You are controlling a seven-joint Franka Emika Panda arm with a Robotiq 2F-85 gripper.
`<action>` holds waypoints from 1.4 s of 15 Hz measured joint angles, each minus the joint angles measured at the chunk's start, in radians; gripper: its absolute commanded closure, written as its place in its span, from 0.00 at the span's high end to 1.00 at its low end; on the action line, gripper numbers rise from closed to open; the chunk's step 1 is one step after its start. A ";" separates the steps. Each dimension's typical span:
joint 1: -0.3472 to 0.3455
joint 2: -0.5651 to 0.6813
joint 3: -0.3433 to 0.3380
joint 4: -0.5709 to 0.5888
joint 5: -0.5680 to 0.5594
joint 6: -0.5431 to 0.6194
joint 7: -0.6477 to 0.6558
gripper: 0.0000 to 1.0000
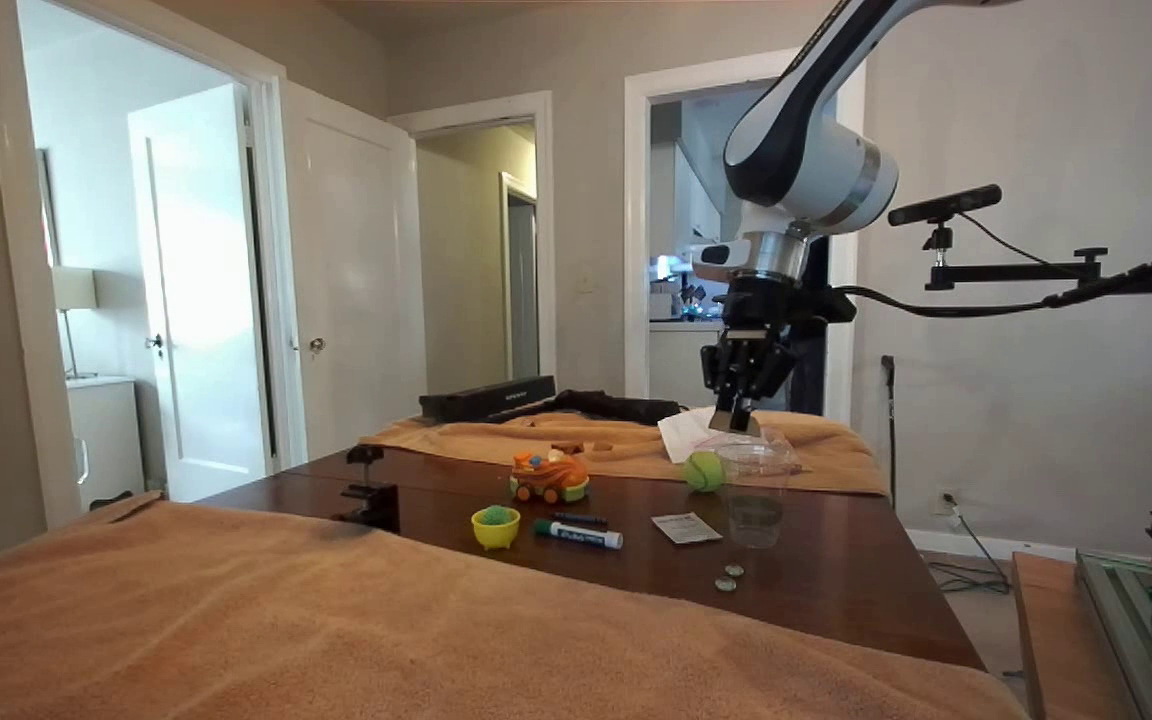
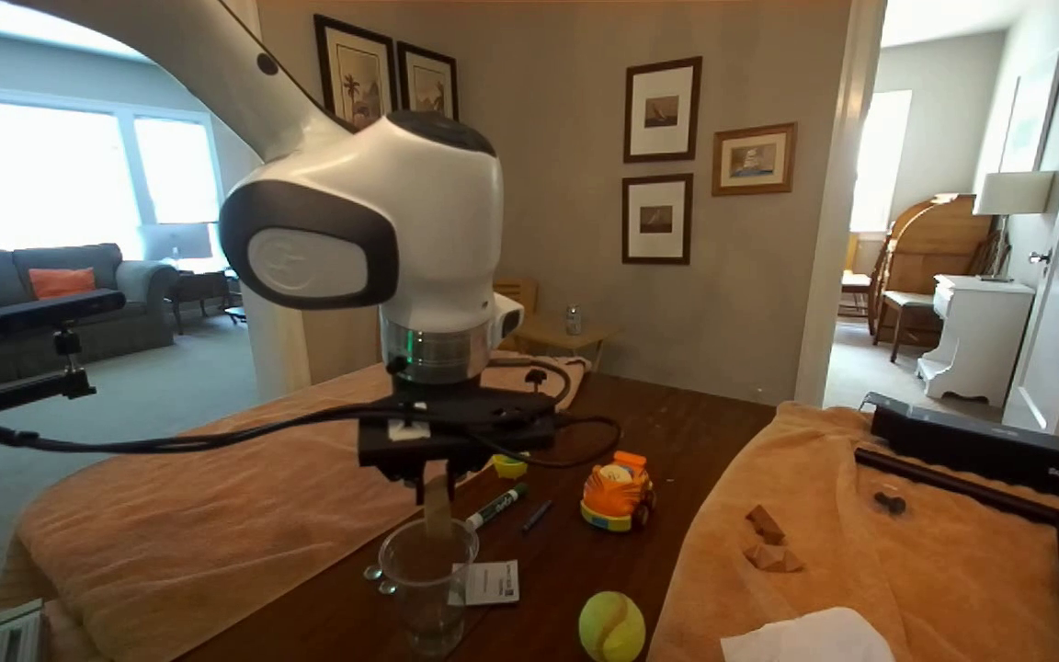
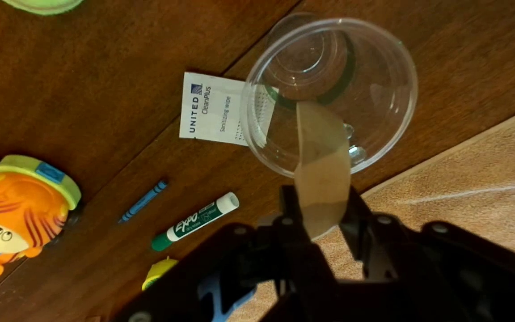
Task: Put the wooden block in the clear cup.
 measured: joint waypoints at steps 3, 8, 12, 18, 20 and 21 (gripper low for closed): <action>-0.010 0.011 0.000 -0.003 0.000 0.000 -0.014 0.08; -0.015 0.024 0.000 -0.021 0.001 0.000 -0.041 0.13; -0.015 0.033 0.001 -0.026 0.001 0.000 -0.048 0.15; -0.017 0.044 0.002 -0.026 0.004 0.000 -0.066 0.65; -0.017 0.046 0.002 -0.026 0.006 0.004 -0.072 0.80; -0.017 0.046 0.003 -0.025 0.010 0.005 -0.075 0.86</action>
